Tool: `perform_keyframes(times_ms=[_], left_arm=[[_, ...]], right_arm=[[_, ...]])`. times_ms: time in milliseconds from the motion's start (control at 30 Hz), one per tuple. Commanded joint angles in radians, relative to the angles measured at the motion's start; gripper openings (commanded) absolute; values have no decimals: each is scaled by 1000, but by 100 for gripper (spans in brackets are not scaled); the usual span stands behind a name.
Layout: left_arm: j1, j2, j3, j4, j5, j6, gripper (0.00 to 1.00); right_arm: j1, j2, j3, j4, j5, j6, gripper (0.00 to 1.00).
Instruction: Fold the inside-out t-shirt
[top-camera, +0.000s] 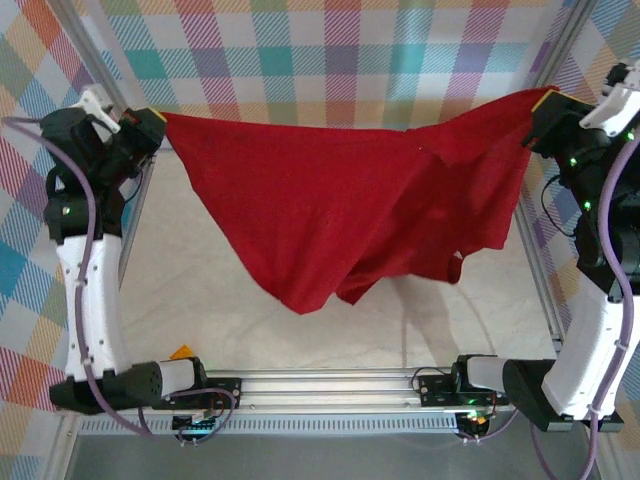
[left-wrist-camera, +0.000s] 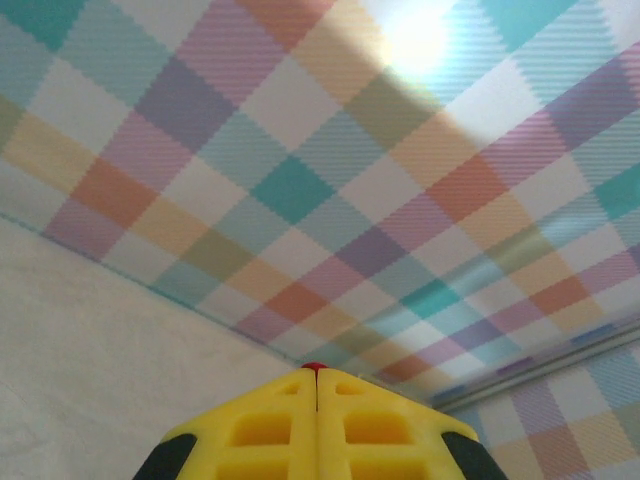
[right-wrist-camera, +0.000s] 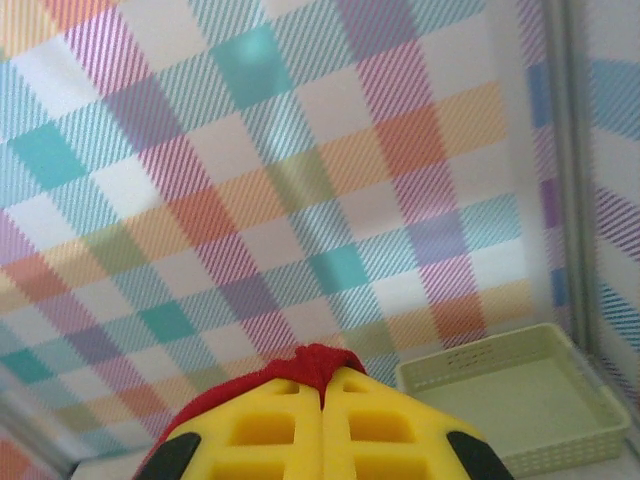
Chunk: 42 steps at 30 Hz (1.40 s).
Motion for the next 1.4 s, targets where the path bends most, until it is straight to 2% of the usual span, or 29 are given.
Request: perform_keyframes(times_ms=[0, 133, 267, 400, 567, 700, 867, 1000, 1133, 1200, 1300, 1367], left_arm=[[18, 132, 55, -100, 74, 15, 0], [9, 296, 172, -236, 98, 54, 0], [-30, 421, 288, -403, 21, 115, 0], [-93, 505, 244, -418, -71, 134, 0], [-188, 649, 242, -404, -105, 165, 0], [-238, 749, 287, -389, -146, 172, 0], [-243, 900, 413, -340, -228, 193, 0], [-232, 1050, 603, -325, -268, 207, 0], [-207, 1187, 771, -309, -252, 167, 1], [-199, 1239, 825, -292, -231, 154, 8], [-186, 1301, 892, -302, -198, 145, 49], [-183, 1315, 914, -350, -194, 152, 62]], right_arm=[[-7, 67, -30, 24, -133, -16, 0], [-5, 176, -5, -3, -176, -5, 0], [0, 227, -23, -16, -176, 13, 0], [7, 195, -217, 25, -150, 34, 0], [8, 150, -460, 86, -122, 45, 0], [8, 126, -568, 120, -99, 43, 0], [8, 178, -574, 168, -118, 41, 0], [19, 253, -518, 218, -110, 39, 0], [29, 338, -443, 245, -89, 24, 0], [36, 382, -409, 253, -85, 17, 0], [46, 443, -358, 252, -76, 12, 0], [53, 471, -336, 251, -73, 5, 0]])
